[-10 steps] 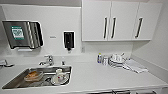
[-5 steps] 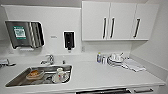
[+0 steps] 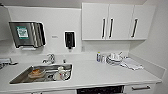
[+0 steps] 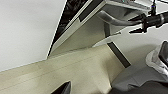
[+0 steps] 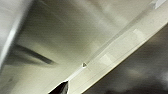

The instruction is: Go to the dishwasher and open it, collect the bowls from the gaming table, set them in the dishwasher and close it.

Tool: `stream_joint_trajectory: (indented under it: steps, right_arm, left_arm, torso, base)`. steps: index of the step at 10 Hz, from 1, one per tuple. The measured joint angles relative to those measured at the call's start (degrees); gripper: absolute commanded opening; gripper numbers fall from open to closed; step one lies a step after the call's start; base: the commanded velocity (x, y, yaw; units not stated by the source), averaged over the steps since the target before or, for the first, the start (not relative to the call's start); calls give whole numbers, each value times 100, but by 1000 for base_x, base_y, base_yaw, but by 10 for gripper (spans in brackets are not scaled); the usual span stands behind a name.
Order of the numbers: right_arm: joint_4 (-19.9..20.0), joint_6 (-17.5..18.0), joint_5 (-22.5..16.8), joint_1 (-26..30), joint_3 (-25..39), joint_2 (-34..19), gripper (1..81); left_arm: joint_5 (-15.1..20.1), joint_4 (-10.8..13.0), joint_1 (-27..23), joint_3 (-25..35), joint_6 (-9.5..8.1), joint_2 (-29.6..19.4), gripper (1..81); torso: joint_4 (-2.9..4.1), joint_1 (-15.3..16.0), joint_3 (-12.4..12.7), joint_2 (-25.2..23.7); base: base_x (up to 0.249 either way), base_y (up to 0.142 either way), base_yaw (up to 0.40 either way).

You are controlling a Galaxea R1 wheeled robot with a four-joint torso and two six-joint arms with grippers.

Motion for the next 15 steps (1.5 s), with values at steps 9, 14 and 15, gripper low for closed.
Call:
stream_joint_trajectory:
  steps: [9,14,15]
  right_arm:
    - [-371,-138,-143,-401,-406,235,811]
    - [-511,-318,-700,-649,-347,288,811]
    - [-544,-328,-822,-806,-364,328,811]
  left_arm:
    - [-5,0,-2,0,-2,41,811]
    - [4,0,2,-2,-2,87,811]
    - [-5,2,-7,-4,-2,95,811]
  torso:
    - [0,6,-6,2]
    - [0,6,-11,2]
    - [0,9,-13,5]
  base:
    - [-80,0,0]
    - [-80,0,0]
    - [-80,0,0]
